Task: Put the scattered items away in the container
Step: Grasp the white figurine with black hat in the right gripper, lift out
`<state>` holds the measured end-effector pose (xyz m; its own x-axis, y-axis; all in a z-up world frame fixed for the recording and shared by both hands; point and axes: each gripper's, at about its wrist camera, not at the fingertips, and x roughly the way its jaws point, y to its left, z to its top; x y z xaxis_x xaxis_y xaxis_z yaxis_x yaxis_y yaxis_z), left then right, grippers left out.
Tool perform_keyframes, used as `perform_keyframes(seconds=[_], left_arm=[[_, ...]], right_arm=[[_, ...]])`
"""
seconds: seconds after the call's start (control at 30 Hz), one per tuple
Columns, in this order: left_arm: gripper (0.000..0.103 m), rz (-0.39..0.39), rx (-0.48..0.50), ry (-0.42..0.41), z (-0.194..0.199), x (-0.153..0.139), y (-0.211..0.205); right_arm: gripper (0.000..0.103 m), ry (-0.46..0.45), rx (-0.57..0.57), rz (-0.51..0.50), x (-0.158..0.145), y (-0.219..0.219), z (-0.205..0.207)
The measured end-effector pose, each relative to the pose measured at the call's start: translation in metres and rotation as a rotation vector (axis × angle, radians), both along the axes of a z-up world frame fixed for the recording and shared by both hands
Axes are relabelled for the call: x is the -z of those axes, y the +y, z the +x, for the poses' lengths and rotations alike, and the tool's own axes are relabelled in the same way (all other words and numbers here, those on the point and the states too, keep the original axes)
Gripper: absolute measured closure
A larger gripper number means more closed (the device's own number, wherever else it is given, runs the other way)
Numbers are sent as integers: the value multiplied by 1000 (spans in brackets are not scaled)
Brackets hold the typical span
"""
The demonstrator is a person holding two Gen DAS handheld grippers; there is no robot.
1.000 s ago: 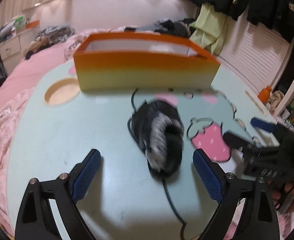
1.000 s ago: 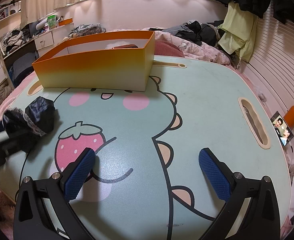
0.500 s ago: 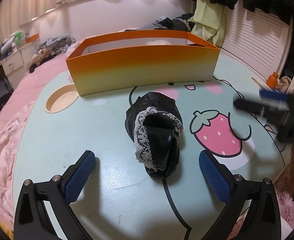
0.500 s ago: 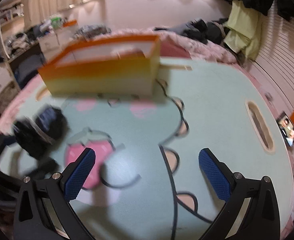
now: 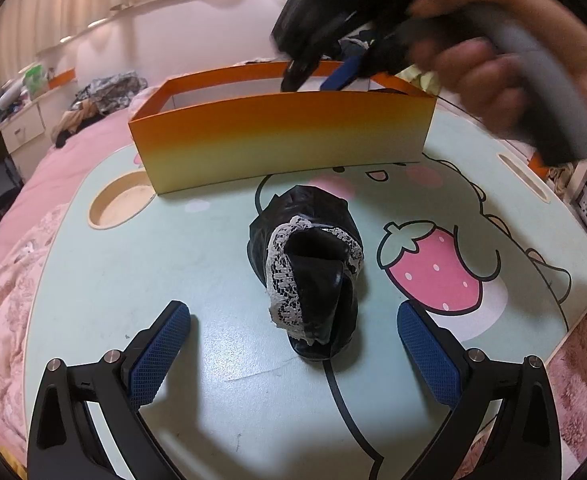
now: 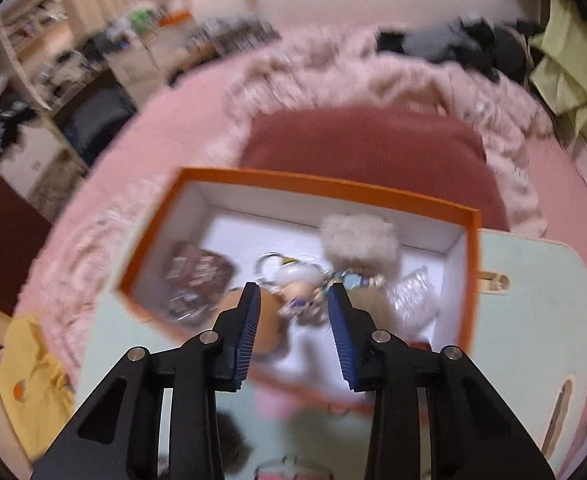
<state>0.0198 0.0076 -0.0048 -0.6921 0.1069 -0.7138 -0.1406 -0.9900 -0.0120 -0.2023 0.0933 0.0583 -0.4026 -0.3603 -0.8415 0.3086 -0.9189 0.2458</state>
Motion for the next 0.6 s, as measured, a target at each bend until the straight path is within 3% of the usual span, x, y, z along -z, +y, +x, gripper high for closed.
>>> perform_keyframes(seconds=[0.17, 0.23, 0.43, 0.6], left_arm=[[0, 6, 6, 3, 0, 0, -2], [0, 6, 8, 3, 0, 1, -2], [0, 7, 12, 3, -1, 1, -3], [0, 8, 13, 4, -1, 1, -1]], right_arm=[[65, -101, -1, -52, 17, 0, -22], [63, -119, -38, -26, 17, -8, -22], [66, -52, -76, 130, 24, -30, -13], [67, 28, -22, -6, 14, -12, -4]])
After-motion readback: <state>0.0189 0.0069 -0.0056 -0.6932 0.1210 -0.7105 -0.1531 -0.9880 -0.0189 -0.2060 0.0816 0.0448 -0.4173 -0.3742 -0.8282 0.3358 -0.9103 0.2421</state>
